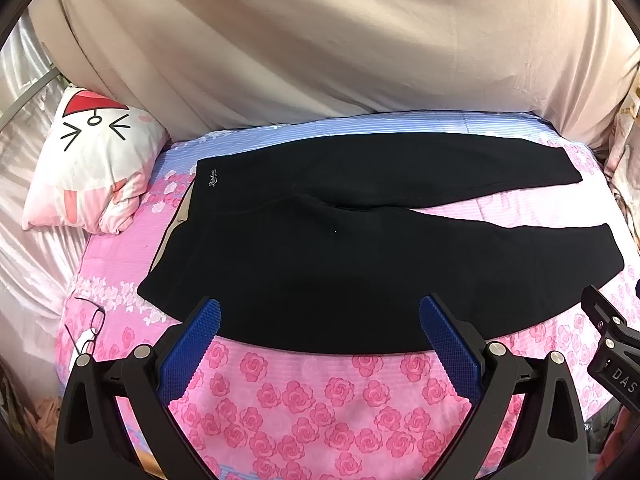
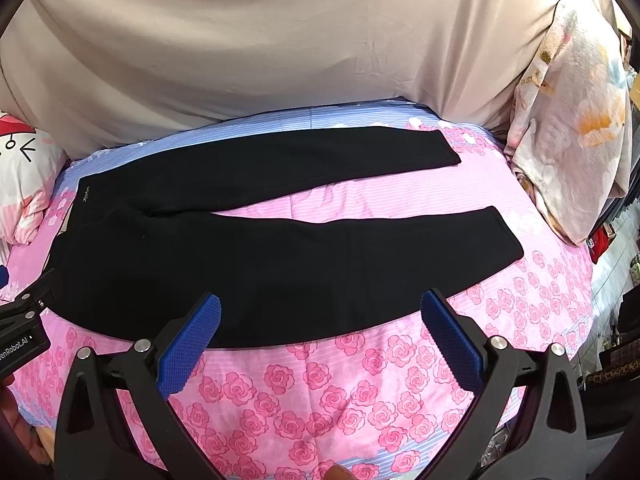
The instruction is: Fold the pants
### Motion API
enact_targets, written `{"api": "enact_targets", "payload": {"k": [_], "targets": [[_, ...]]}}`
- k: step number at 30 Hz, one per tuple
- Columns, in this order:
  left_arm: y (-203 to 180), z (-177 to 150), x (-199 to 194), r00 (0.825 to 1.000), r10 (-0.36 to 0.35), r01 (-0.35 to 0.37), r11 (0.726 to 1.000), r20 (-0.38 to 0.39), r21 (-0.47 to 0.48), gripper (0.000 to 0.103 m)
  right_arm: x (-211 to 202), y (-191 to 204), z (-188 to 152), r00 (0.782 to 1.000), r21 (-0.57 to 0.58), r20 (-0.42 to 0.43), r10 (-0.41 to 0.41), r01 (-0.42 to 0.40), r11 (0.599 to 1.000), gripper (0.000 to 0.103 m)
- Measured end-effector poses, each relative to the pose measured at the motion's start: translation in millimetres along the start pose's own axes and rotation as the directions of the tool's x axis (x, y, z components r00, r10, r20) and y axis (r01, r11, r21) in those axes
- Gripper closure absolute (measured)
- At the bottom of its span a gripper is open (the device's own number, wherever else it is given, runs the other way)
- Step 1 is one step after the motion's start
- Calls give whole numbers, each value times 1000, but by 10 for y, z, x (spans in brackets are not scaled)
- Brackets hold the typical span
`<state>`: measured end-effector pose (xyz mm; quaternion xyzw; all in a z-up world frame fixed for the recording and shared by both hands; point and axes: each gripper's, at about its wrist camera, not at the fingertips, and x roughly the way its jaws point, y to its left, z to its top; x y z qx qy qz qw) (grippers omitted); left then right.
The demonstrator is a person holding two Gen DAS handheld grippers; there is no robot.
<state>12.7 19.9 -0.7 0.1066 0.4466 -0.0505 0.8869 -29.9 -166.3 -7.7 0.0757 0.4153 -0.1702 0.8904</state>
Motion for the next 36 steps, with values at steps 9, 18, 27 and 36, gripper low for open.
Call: {"api": "enact_targets", "payload": {"k": [9, 18, 27, 36], "targets": [[-18, -19, -4, 1000, -2, 2, 1000, -2, -1, 5, 0, -5, 10, 1000, -3, -1, 5, -5, 1000, 5], [2, -9, 29, 1000, -7, 7, 1000, -4, -4, 5, 24, -5, 10, 1000, -6, -5, 3, -3, 1000, 5], [39, 65, 132, 1000, -12, 12, 1000, -12, -8, 5, 121, 38, 81, 1000, -10, -17, -6, 6, 1000, 5], [375, 198, 439, 998, -38, 37, 999, -44, -38, 5, 327, 62, 127, 998, -13, -39, -40, 40, 999, 5]]}}
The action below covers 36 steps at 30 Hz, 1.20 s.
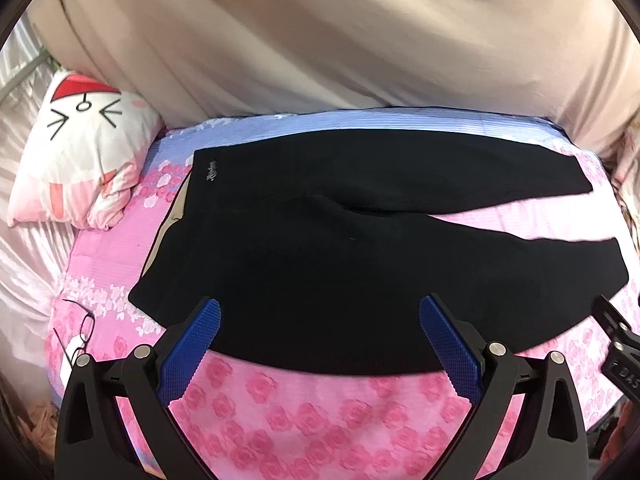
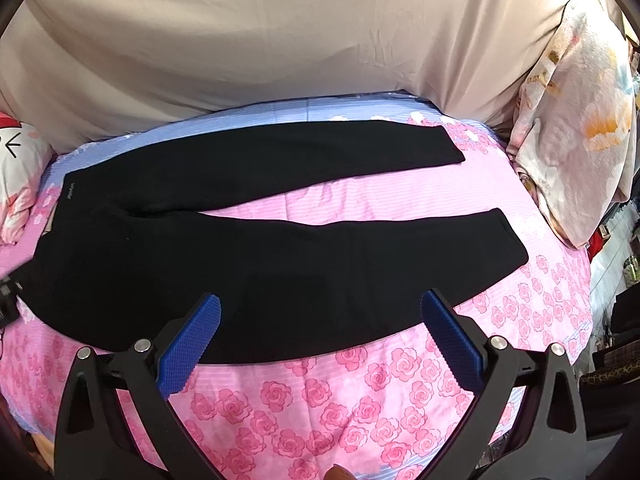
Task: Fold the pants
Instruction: 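Grasp the waistband by the logo with the left tool while the right tool grasps a leg end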
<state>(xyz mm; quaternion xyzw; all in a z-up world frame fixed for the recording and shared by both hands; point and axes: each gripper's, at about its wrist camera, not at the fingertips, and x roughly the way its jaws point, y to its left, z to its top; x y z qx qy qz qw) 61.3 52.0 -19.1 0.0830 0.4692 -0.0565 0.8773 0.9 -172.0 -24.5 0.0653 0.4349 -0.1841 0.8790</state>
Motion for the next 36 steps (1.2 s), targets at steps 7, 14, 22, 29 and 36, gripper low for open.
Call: {"api": "enact_targets", "payload": {"k": [7, 14, 22, 29, 36], "targets": [[905, 666, 860, 996, 89, -88, 994, 6, -58, 5, 320, -342, 273, 997, 17, -26, -68, 68, 998, 5], [1733, 1607, 2243, 988, 122, -132, 985, -91, -107, 5, 1137, -927, 1015, 998, -88, -17, -53, 51, 995, 5], [1998, 1866, 3077, 958, 218, -231, 971, -185, -54, 5, 2281, -1797, 1800, 999, -26, -51, 10, -12, 1000, 5], [1966, 1812, 3185, 967, 170, -187, 979, -188, -76, 5, 2963, -2524, 2349, 997, 19, -75, -9, 10, 1000, 5], [2163, 1781, 3299, 978, 70, -115, 968, -197, -224, 5, 3545, -2835, 2577, 983, 58, -150, 107, -99, 993, 5]]}}
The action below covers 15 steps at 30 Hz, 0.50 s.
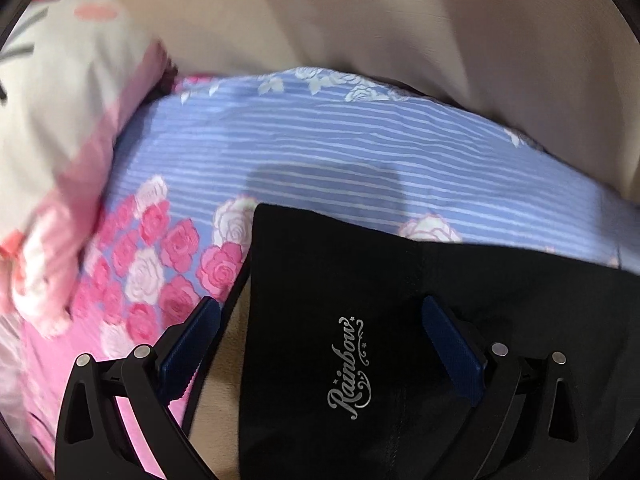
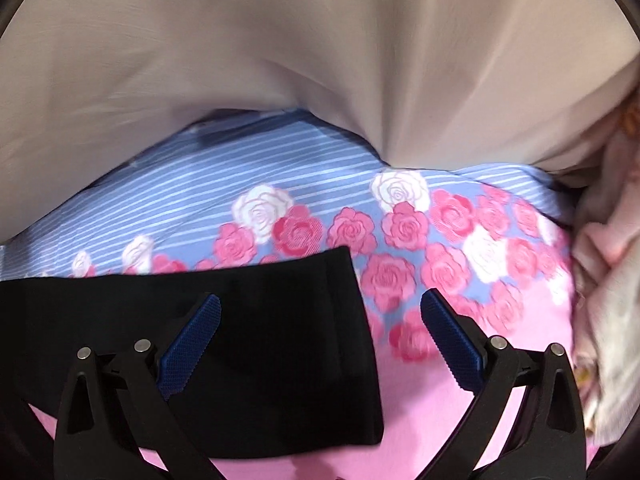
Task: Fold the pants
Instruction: 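Grasp the waistband by the logo with the left tool while the right tool grasps a leg end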
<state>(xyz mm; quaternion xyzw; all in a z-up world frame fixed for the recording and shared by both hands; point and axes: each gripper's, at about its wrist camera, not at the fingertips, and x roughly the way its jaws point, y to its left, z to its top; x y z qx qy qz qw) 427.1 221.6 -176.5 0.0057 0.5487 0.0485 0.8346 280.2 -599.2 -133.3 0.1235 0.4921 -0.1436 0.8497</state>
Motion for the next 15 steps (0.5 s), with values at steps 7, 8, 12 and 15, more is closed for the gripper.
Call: {"api": "enact_targets", "payload": {"k": [7, 8, 12, 15], "targets": [[28, -27, 13, 1000, -13, 13, 1000, 20, -27, 5, 190, 34, 19, 997, -39, -8, 76, -76, 996, 41], [30, -29, 17, 1000, -18, 19, 999, 20, -30, 5, 191, 27, 22, 997, -35, -7, 81, -81, 996, 41], [77, 19, 52, 999, -50, 50, 998, 12, -48, 5, 164, 29, -5, 998, -66, 11, 67, -66, 996, 65], [148, 117, 67, 997, -76, 77, 996, 19, -52, 5, 158, 55, -9, 998, -74, 13, 69, -67, 995, 69]]}}
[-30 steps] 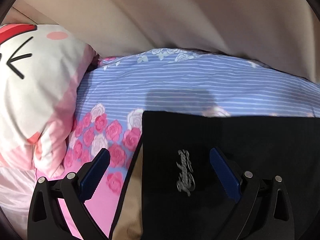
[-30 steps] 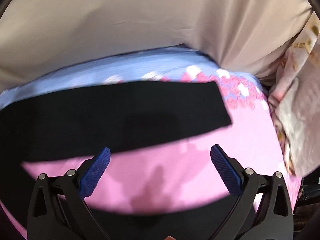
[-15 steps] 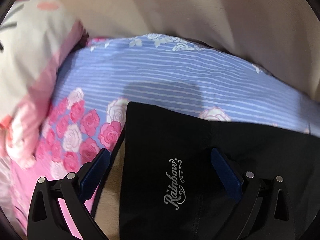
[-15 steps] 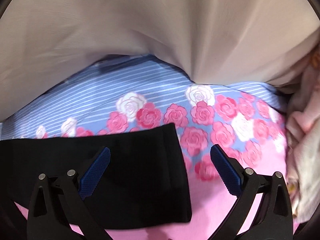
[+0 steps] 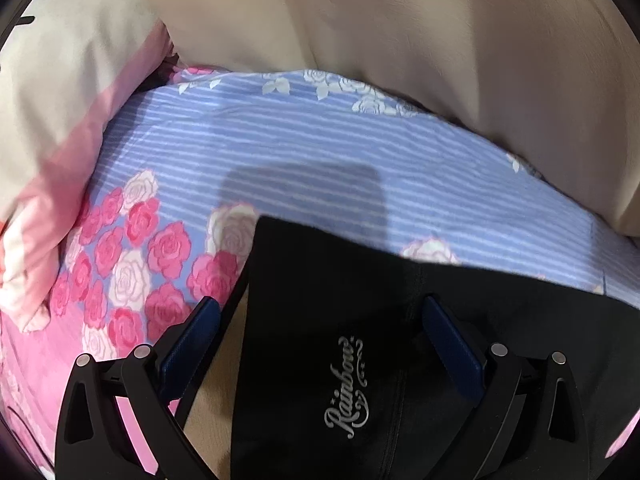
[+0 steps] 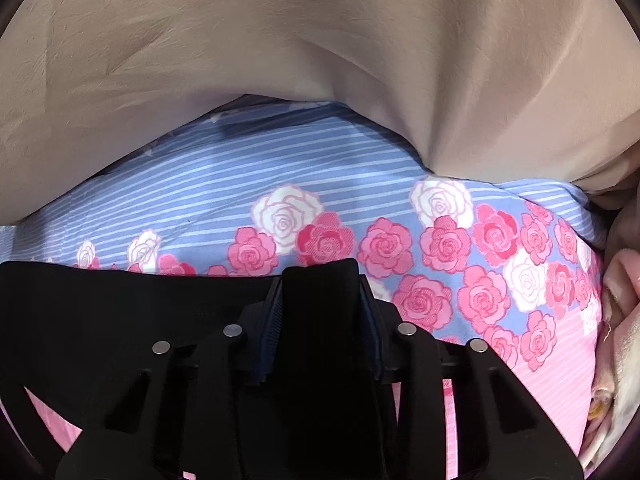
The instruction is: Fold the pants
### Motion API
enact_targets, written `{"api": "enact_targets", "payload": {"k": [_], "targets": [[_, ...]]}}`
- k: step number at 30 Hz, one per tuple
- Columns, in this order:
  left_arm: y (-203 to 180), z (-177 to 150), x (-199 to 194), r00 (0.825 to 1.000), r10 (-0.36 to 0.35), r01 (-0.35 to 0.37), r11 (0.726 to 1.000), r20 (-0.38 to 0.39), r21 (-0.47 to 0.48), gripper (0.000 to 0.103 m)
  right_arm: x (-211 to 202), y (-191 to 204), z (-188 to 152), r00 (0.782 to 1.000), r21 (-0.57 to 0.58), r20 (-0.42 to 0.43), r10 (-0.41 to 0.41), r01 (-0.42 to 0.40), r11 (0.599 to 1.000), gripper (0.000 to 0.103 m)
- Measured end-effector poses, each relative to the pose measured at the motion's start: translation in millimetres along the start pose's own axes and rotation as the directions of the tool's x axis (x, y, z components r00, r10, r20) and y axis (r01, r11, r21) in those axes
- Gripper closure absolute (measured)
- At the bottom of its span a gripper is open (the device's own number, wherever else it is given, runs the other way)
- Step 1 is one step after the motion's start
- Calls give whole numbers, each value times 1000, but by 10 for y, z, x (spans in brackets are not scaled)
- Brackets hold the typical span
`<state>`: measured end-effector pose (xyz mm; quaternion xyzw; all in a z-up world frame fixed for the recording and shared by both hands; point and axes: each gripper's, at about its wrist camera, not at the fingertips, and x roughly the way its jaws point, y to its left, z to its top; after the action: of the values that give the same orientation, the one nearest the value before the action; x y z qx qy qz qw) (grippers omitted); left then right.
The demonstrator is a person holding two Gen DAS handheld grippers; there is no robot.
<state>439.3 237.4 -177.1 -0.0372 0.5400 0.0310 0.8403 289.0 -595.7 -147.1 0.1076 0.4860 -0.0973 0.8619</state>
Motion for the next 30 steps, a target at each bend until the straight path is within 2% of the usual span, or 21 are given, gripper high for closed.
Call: {"api": "enact_targets", "payload": {"k": [5, 8, 9, 10, 13, 14, 15, 16, 17, 18, 19, 20, 21, 24, 27, 30], "targets": [[78, 138, 68, 1000, -17, 17, 1000, 0, 27, 5, 9, -1, 13, 1000, 16, 4, 2, -2, 1000, 68], [43, 194, 94, 1000, -16, 16, 998, 4, 60, 5, 10, 14, -2, 1000, 30, 10, 8, -8, 1000, 59], [38, 219, 116, 1000, -25, 25, 997, 1, 66, 7, 17, 1, -1, 1000, 31, 11, 12, -12, 999, 52], [35, 259, 143, 999, -46, 47, 996, -5, 74, 11, 29, 4, 0, 1000, 30, 10, 20, -20, 999, 39], [25, 308, 135, 997, -74, 75, 993, -5, 95, 25, 114, 12, -43, 1000, -1, -12, 18, -18, 1000, 10], [11, 303, 100, 996, -88, 88, 990, -2, 108, 37, 140, 38, -48, 1000, -4, -18, -9, 9, 1000, 6], [-54, 327, 100, 995, -101, 101, 988, -1, 114, 55, 161, 15, -52, 999, 26, -25, -24, 24, 999, 5], [-49, 280, 33, 990, -139, 139, 984, -6, 112, 67, 155, -3, -47, 1000, 39, -21, -19, 20, 999, 14], [-49, 268, 5, 984, -176, 177, 978, -16, 106, 83, 139, 14, -53, 1000, 33, -12, -18, 18, 999, 27], [-70, 251, -44, 982, -190, 191, 976, -13, 108, 85, 93, 27, -49, 1000, 13, 14, -13, 13, 1000, 58], [-94, 233, -91, 982, -189, 187, 975, 0, 122, 86, 55, -1, -37, 1000, 12, 20, -18, 17, 1000, 80], [-114, 216, -159, 982, -188, 183, 974, 20, 133, 86, 24, -35, -31, 1000, 25, 20, 3, -3, 1000, 89], [-109, 211, -207, 981, -192, 186, 974, 33, 128, 87, -14, -18, -40, 1000, 11, 18, 21, -21, 1000, 90], [-68, 182, -522, 960, -261, 253, 964, 104, 79, 87, -195, 11, -87, 999, -28, 48, 21, -20, 999, 91], [-40, 52, -973, 931, -317, 303, 948, 180, 103, 87, -574, -81, -169, 989, 10, 135, 66, -68, 998, 91], [-13, -90, -1445, 903, -366, 342, 929, 227, 138, 87, -1014, -112, -277, 973, -10, 202, 109, -109, 994, 91]]}}
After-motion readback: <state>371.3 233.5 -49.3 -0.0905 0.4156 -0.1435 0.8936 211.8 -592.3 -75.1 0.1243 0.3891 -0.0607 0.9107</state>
